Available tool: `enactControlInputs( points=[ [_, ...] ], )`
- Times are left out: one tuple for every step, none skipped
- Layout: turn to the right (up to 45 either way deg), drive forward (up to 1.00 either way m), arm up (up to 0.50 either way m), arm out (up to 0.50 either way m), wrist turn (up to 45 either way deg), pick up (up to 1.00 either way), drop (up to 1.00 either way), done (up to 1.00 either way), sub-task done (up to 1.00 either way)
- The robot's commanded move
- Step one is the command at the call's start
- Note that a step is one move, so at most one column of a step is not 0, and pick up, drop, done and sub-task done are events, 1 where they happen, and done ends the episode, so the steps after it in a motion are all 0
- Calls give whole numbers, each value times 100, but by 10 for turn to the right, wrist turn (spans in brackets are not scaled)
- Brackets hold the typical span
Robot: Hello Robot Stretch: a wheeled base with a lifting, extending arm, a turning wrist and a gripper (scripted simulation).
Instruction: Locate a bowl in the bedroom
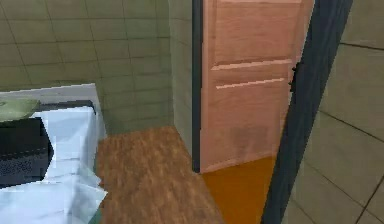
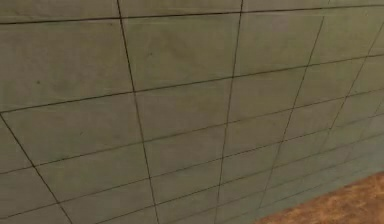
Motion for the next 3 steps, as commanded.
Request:
enactControlInputs(
  points=[
    [0,75,0,0,0,0,0,0,0],
    [450,0,0,0,0,0,0,0,0],
    [30,0,0,0,0,0,0,0,0]
  ],
)
